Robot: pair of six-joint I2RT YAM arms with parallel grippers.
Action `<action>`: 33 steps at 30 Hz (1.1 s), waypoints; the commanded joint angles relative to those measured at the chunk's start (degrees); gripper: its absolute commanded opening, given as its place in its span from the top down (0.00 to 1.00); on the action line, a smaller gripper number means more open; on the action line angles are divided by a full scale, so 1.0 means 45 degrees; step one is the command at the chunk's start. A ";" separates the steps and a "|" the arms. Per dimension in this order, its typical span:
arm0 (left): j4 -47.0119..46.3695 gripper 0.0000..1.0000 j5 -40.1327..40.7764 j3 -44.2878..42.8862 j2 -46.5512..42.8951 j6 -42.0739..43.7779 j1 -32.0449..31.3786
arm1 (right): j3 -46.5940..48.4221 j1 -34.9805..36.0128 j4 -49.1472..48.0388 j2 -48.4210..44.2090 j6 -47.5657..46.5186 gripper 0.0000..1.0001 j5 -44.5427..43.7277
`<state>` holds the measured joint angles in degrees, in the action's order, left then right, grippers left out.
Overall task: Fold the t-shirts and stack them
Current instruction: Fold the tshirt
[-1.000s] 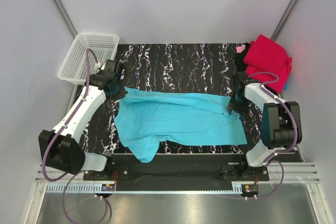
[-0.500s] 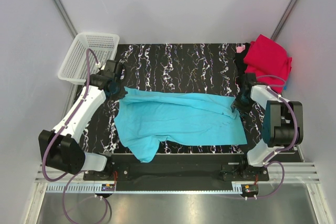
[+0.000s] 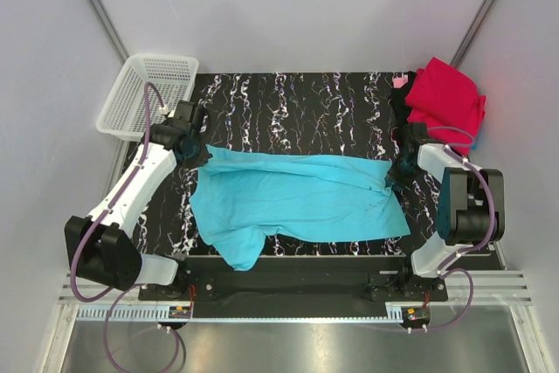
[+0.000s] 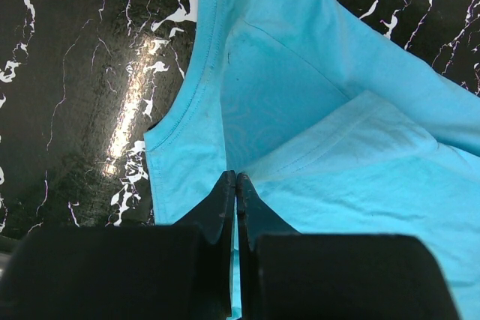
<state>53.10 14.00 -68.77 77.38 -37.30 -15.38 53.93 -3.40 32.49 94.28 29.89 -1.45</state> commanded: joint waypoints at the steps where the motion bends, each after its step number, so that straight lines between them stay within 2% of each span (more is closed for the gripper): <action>1: -0.0238 1.00 0.0287 0.0029 -0.0302 0.0203 0.0077 | -0.0013 -0.0065 0.0044 -0.0540 -0.0020 0.73 -0.0417; 8: -0.0257 1.00 0.0248 0.0068 -0.0263 0.0144 0.0077 | 0.0398 -0.0065 0.0846 -0.0853 -0.0255 0.66 -0.1142; 27: -0.0296 1.00 0.0268 0.0146 -0.0185 0.0183 0.0077 | 0.0867 -0.0065 0.0749 -0.0443 -0.0705 0.68 -0.0889; 33: -0.0296 1.00 0.0327 0.0146 -0.0204 0.0242 0.0077 | 0.0769 -0.0065 0.0554 -0.0307 -0.0724 0.72 -0.0673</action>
<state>53.08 14.02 -68.01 77.38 -37.28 -15.38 55.77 -3.42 35.77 92.51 27.22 -4.86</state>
